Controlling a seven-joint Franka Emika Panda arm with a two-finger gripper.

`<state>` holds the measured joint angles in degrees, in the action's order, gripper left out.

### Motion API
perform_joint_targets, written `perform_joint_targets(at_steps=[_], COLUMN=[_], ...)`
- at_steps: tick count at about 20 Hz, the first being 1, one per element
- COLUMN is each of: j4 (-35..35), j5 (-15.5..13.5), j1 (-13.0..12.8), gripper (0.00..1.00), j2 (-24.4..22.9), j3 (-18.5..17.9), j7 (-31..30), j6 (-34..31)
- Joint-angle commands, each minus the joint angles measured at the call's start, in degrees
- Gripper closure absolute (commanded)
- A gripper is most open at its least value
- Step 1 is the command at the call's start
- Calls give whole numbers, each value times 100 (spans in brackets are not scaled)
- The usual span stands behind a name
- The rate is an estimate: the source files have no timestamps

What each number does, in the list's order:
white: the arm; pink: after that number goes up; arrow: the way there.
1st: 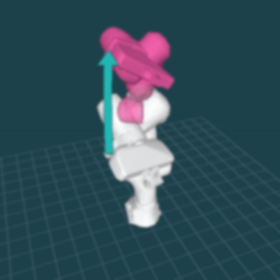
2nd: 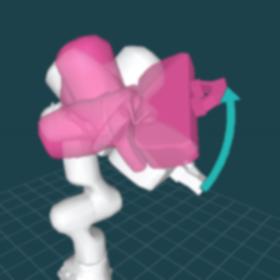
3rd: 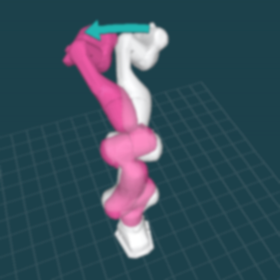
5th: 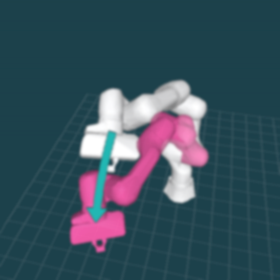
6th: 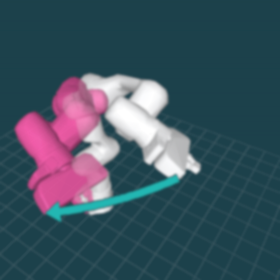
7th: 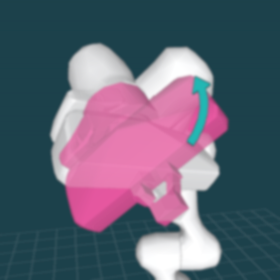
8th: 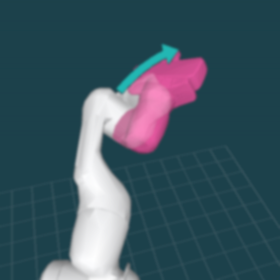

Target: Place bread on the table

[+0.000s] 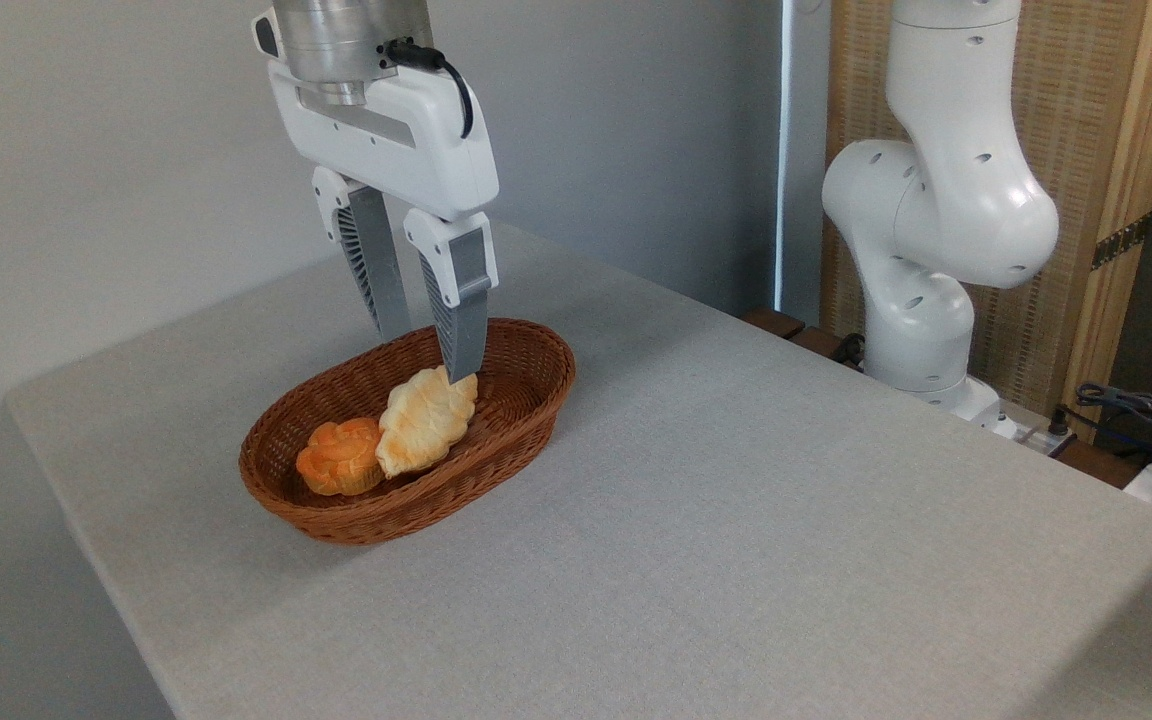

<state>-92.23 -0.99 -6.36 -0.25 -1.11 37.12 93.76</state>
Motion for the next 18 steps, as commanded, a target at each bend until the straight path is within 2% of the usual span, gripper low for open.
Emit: perform_joint_targets(at_steps=[1,13,16,18], j4=[91,56,21,-32], j5=[-145,-155,-462,-498], j1=[-24,-41,-41,-59], gripper=[0,0,0,0], j2=[16,7,7,7], j3=[-151,-144,-126,-21], j7=[-38,-56,-91,-91], j6=[-147,-139,-104,-60])
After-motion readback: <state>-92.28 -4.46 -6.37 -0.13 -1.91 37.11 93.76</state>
